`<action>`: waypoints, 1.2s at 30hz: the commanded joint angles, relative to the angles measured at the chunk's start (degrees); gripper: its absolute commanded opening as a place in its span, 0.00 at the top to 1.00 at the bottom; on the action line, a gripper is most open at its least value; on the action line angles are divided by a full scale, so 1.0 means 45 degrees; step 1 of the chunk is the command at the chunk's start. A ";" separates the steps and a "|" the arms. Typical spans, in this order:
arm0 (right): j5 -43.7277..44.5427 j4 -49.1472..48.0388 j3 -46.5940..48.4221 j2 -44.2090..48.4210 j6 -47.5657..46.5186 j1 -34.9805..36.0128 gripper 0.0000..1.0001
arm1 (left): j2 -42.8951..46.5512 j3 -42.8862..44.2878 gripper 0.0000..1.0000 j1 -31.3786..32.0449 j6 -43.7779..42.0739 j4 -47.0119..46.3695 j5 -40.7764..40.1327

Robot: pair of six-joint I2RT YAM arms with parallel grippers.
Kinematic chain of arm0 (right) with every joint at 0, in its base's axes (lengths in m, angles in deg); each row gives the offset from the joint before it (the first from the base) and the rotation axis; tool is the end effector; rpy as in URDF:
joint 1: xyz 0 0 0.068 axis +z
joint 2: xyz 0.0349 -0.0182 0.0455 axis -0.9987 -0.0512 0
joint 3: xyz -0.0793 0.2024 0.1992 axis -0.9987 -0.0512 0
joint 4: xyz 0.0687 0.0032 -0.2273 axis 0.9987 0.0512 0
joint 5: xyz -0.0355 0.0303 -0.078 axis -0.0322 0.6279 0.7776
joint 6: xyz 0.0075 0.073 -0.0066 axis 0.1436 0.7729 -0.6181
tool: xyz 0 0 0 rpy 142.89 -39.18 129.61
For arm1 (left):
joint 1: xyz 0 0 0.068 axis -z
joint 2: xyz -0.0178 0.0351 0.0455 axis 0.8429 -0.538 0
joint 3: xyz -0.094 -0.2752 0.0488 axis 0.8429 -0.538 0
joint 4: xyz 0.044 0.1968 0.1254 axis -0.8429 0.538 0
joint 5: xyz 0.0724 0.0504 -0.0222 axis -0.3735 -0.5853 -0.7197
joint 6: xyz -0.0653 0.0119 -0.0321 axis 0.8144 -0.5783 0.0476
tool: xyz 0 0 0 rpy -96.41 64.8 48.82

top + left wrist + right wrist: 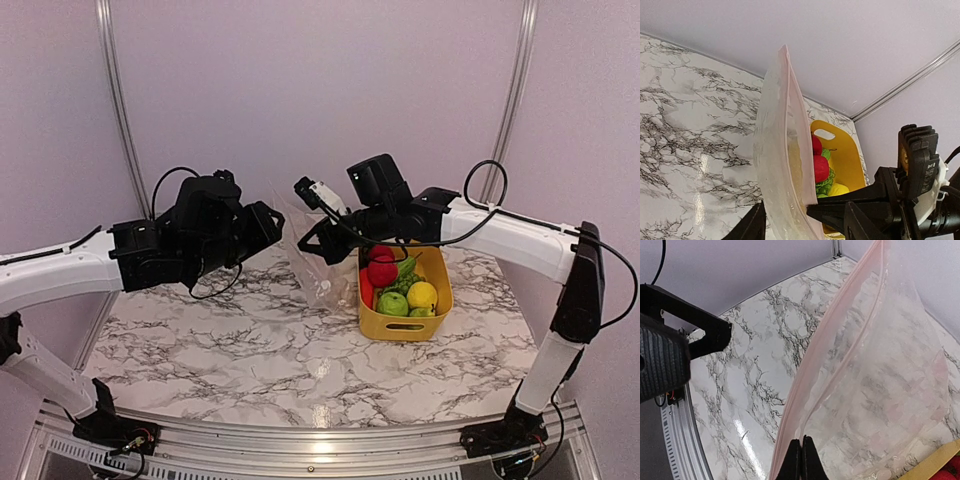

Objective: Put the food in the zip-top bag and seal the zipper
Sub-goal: Pass from the left arm to the right, then open the zipper food storage bag at the center of the board.

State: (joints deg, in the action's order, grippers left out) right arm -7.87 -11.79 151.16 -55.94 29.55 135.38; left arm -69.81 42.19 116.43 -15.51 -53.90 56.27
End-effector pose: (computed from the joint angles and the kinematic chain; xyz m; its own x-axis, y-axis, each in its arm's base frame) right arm 0.2553 0.3158 0.3428 -0.3945 -0.4067 -0.8240 -0.8729 0.4460 0.1977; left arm 0.1890 -0.2549 0.3801 -0.4946 -0.5303 -0.6886 0.1717 0.7171 -0.6755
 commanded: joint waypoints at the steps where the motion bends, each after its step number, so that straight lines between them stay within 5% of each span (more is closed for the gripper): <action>1: 0.0119 -0.0126 0.0519 -0.0091 -0.0147 -0.0005 1.00 | -0.0832 0.0453 0.46 0.0018 0.0641 0.1363 -0.0495; 26: 0.1030 -0.0164 0.0401 0.0207 -0.0147 0.0005 1.00 | -0.3654 0.2267 0.75 -0.1391 0.0798 0.1295 0.0690; 30: 0.2965 -0.0123 0.0539 0.0248 0.0328 -0.0001 1.00 | -0.3637 0.2533 0.93 -0.1618 0.0566 0.1639 0.0678; 36: 0.7036 -0.0050 0.0565 0.0798 0.1466 -0.0366 1.00 | -0.2033 0.1797 1.00 -0.1645 -0.0217 0.2016 -0.0556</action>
State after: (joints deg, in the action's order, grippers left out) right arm 9.46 -11.74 151.18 -55.44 31.75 135.16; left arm -84.91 51.61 109.39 -13.04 -46.73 57.34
